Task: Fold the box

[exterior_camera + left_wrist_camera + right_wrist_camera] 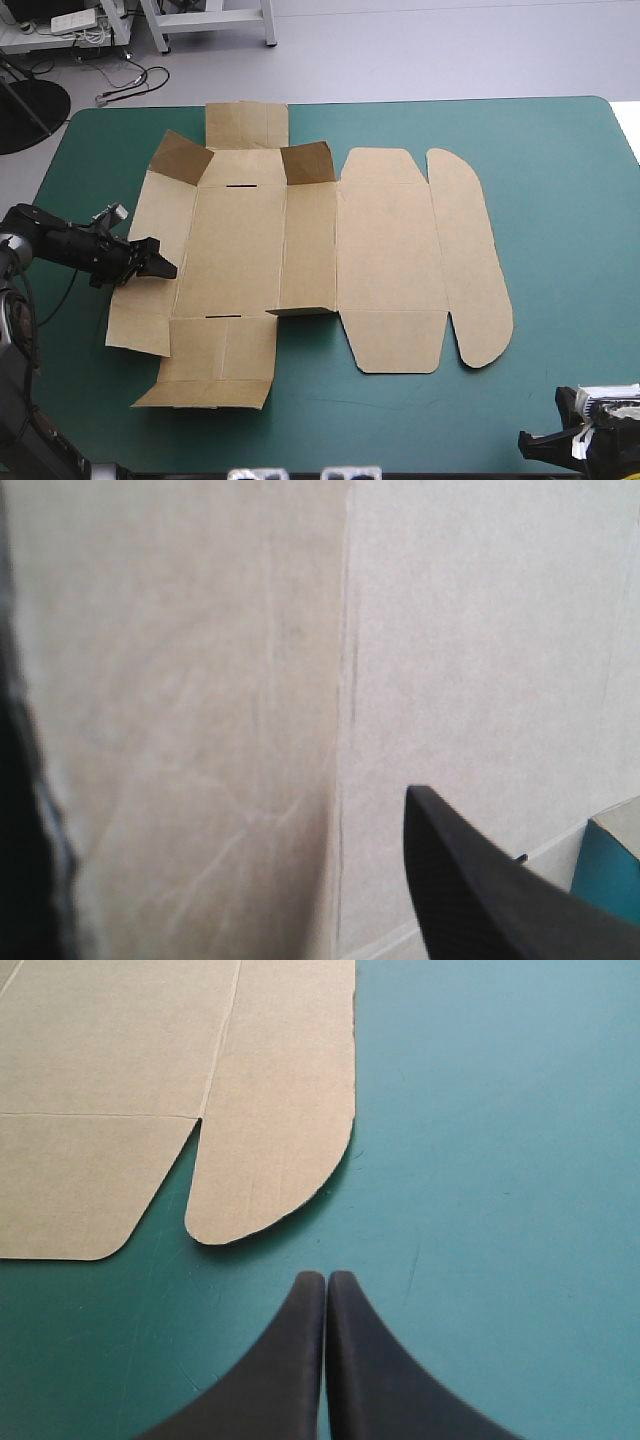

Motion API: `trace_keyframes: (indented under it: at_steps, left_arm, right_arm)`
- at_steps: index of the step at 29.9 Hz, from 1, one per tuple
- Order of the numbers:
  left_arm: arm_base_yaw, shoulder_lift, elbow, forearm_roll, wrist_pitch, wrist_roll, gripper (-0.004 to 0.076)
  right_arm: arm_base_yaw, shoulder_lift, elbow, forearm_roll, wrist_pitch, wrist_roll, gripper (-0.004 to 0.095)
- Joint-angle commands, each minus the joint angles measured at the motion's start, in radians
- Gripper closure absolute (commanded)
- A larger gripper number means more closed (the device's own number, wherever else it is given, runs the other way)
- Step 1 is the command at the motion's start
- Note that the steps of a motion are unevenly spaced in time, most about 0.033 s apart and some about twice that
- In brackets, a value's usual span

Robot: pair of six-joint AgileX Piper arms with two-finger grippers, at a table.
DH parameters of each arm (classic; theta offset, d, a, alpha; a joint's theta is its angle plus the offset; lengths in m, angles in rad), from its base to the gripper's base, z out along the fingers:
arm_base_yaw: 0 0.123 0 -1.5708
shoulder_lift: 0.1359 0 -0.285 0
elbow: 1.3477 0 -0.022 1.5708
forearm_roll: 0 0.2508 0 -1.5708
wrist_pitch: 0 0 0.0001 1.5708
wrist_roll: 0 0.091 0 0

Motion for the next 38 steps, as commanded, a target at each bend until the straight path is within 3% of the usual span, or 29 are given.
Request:
trace_keyframes:
  at_steps: [1, 4, 5, 13, 25, 38]
  left_arm:
    - [-0.020, -0.014, -0.002, -0.015, 0.065, -0.011, 0.0456]
    - [-0.022, -0.026, -0.004, -0.011, 0.069, -0.001, 0.0703]
    - [-0.022, -0.036, -0.006, -0.015, 0.072, 0.013, 0.0729]
    - [-0.118, -0.178, -0.132, 0.178, 0.074, 0.014, 0.0733]
    - [-0.464, -0.345, -0.375, 0.500, 0.037, 0.018, 0.0734]
    - [-0.874, -0.345, -0.428, 0.900, -0.255, 0.045, 0.0734]
  right_arm:
    - [0.001, 0.018, -0.022, 0.007, -0.064, 0.005, 0.0913]
    - [0.001, 0.018, -0.022, 0.008, -0.064, 0.005, 0.0913]
    - [0.001, 0.018, -0.022, 0.008, -0.064, 0.005, 0.0913]
    - [0.001, 0.018, -0.022, 0.011, -0.064, 0.005, 0.0913]
    - [0.001, 0.018, -0.022, 0.011, -0.064, 0.005, 0.0913]
    - [0.001, 0.018, -0.022, 0.011, -0.064, -0.003, 0.0913]
